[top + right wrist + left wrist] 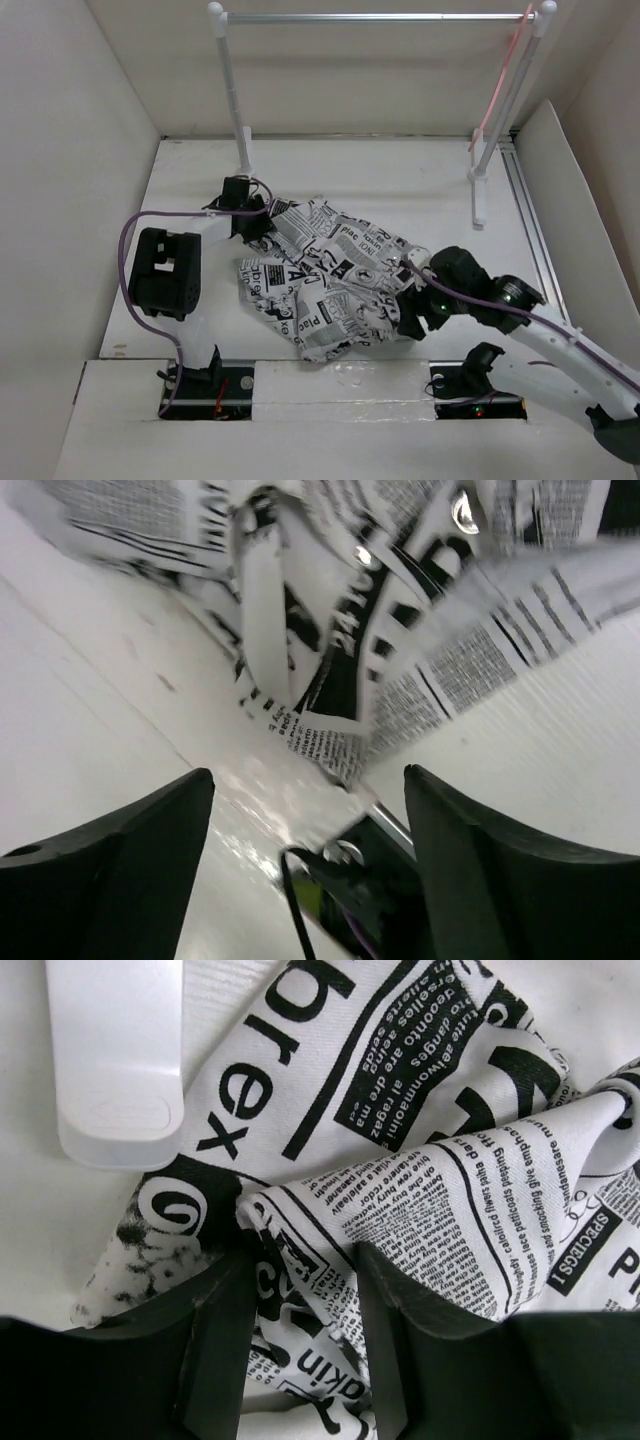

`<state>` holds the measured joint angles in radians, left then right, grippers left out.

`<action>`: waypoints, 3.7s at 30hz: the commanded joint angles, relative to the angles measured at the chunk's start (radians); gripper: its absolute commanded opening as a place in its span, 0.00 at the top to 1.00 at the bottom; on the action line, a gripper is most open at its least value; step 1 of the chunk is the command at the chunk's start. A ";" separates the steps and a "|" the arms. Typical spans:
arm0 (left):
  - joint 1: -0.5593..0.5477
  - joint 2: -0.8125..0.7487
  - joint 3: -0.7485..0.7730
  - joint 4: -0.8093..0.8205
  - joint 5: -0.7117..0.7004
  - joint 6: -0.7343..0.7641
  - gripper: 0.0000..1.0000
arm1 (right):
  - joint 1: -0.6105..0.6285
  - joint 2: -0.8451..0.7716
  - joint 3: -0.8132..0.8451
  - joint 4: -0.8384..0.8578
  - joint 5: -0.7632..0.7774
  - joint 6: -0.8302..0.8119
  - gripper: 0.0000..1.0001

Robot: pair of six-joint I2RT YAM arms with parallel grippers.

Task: Place the trousers on the hanger
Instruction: Flatten out the trousers at the center of the board.

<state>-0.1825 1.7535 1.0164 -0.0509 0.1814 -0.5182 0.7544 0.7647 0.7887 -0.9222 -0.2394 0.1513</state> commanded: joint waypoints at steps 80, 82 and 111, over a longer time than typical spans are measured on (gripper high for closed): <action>0.000 -0.561 0.251 -0.339 -0.374 0.179 0.94 | -0.866 0.531 0.038 0.775 -0.011 0.022 1.00; 0.000 -0.514 0.232 -0.354 -0.337 0.193 0.84 | -0.875 0.559 0.049 0.770 -0.012 0.025 1.00; 0.207 0.245 0.534 -0.219 -0.218 -0.014 0.28 | -0.868 0.559 0.000 0.743 -0.005 0.010 1.00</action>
<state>0.0109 1.9842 1.4921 -0.2401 -0.0235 -0.5060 -0.1345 1.3567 0.8158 -0.2058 -0.2176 0.1829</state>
